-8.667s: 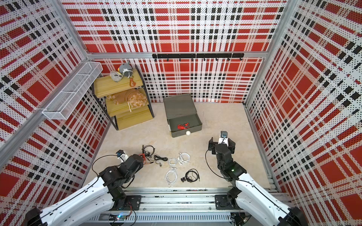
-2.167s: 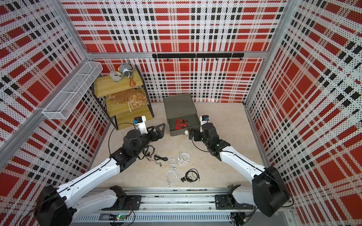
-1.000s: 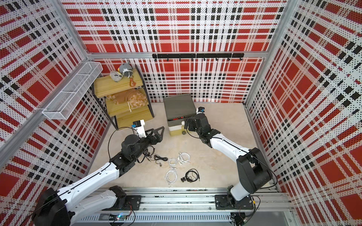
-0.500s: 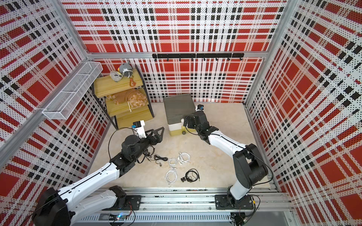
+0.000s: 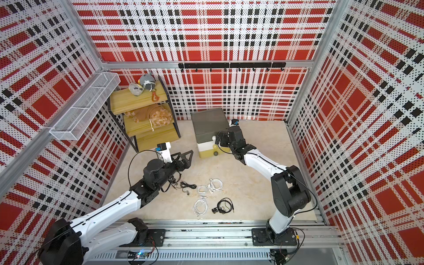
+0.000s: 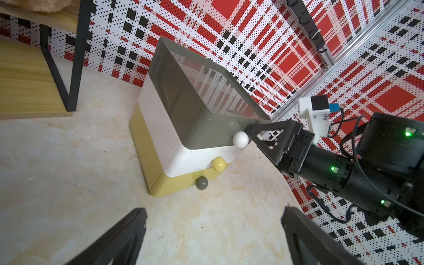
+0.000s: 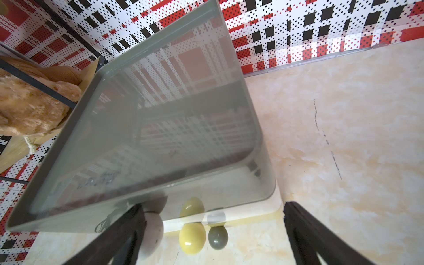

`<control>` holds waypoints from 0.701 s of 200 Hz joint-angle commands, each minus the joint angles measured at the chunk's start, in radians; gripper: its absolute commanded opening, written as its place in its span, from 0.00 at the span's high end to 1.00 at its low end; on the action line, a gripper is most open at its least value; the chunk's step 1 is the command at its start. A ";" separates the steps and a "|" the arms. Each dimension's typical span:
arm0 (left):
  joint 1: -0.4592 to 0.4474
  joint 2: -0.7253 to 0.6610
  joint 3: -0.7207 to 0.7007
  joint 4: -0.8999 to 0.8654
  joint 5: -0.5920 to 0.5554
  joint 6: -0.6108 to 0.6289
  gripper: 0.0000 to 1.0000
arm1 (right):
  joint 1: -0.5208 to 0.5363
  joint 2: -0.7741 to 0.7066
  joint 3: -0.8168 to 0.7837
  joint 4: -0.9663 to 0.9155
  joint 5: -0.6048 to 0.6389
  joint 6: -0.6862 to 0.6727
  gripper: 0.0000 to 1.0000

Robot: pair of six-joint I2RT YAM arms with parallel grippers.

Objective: Place the wired earphones into the drawer by color
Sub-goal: Close the drawer in the storage box.

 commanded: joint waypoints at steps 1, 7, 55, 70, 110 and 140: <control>0.009 0.010 -0.011 0.029 0.002 0.018 0.01 | -0.019 0.041 0.014 0.015 0.024 -0.011 0.00; 0.009 0.013 -0.014 0.031 0.002 0.016 0.01 | -0.019 0.039 0.011 0.014 0.020 -0.014 0.00; 0.009 0.043 -0.004 0.040 0.007 0.050 0.01 | -0.021 -0.030 -0.059 0.014 0.020 -0.013 0.00; 0.009 0.057 0.003 0.045 0.006 0.080 0.01 | -0.021 -0.062 -0.097 0.013 0.019 -0.048 0.00; 0.011 0.099 -0.018 0.126 -0.022 0.193 0.01 | -0.021 -0.166 -0.225 0.034 -0.008 -0.065 0.00; 0.024 0.143 -0.041 0.194 -0.014 0.256 0.01 | -0.021 -0.232 -0.336 0.095 -0.069 -0.077 0.00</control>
